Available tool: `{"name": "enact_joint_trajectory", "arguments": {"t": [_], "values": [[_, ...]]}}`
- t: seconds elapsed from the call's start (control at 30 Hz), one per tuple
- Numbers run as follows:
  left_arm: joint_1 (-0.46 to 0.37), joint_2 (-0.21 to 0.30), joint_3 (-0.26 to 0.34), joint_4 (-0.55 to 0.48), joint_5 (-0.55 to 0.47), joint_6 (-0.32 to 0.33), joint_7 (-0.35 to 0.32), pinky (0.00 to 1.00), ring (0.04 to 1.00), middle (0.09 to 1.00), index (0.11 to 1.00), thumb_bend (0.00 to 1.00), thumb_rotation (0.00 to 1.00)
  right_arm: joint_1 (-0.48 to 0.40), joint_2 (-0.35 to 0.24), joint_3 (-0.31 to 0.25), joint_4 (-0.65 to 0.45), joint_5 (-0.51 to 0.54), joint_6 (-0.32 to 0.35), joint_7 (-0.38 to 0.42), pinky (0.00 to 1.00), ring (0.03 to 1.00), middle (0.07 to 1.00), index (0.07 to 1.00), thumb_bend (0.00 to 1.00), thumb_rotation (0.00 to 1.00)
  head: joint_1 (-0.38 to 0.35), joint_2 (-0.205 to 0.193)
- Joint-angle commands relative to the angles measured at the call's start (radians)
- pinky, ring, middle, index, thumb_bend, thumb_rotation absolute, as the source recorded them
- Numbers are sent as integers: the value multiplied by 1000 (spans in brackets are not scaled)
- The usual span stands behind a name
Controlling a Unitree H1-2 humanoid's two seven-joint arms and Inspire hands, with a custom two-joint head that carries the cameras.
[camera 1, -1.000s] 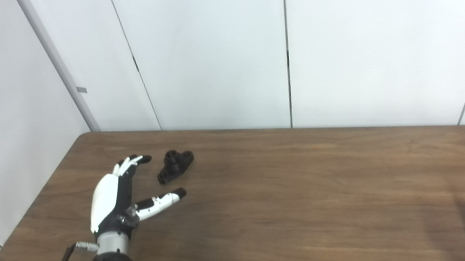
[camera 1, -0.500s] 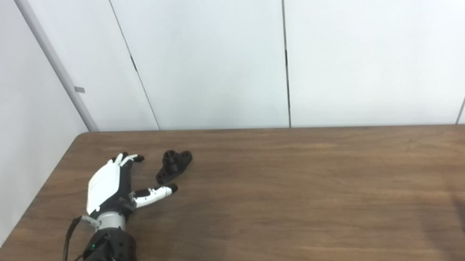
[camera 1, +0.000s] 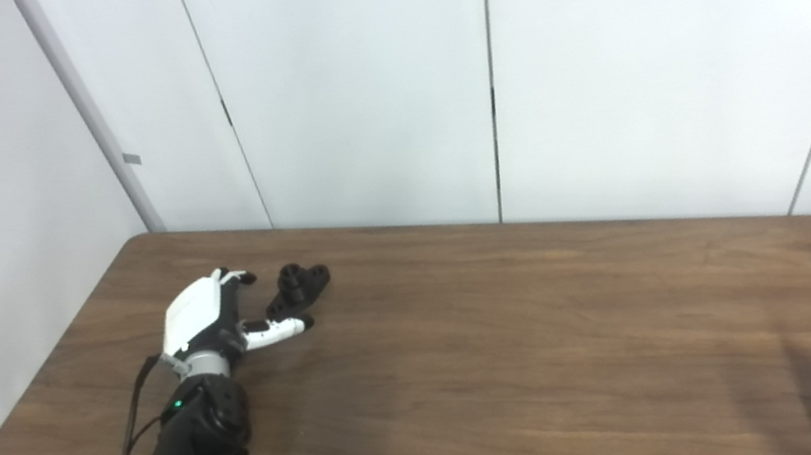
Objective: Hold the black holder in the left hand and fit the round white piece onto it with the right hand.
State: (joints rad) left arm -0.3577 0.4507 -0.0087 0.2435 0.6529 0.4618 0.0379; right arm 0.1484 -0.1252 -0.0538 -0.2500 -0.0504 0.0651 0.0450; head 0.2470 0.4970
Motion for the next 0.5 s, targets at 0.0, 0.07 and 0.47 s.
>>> {"name": "enact_joint_trajectory", "arguments": {"t": [0.0, 0.07, 0.47], "values": [[-64, 34, 1, 3, 17, 6, 10, 1000, 1000, 979, 845, 897, 464, 1, 0, 8, -23, -5, -6, 0, 1000, 1000, 985, 990, 573, 1000, 1, 0], [-74, 33, 0, 16, 12, 6, 4, 1000, 1000, 980, 845, 895, 466, 1, 2, 7, -23, -3, -6, -1, 1000, 1000, 984, 989, 567, 1000, 1, 0], [-114, 26, -4, 85, -21, 7, -18, 1000, 1000, 960, 812, 870, 445, 3, 1, 8, -19, 1, -11, -2, 1000, 1000, 985, 992, 558, 1000, -10, -2]]}}
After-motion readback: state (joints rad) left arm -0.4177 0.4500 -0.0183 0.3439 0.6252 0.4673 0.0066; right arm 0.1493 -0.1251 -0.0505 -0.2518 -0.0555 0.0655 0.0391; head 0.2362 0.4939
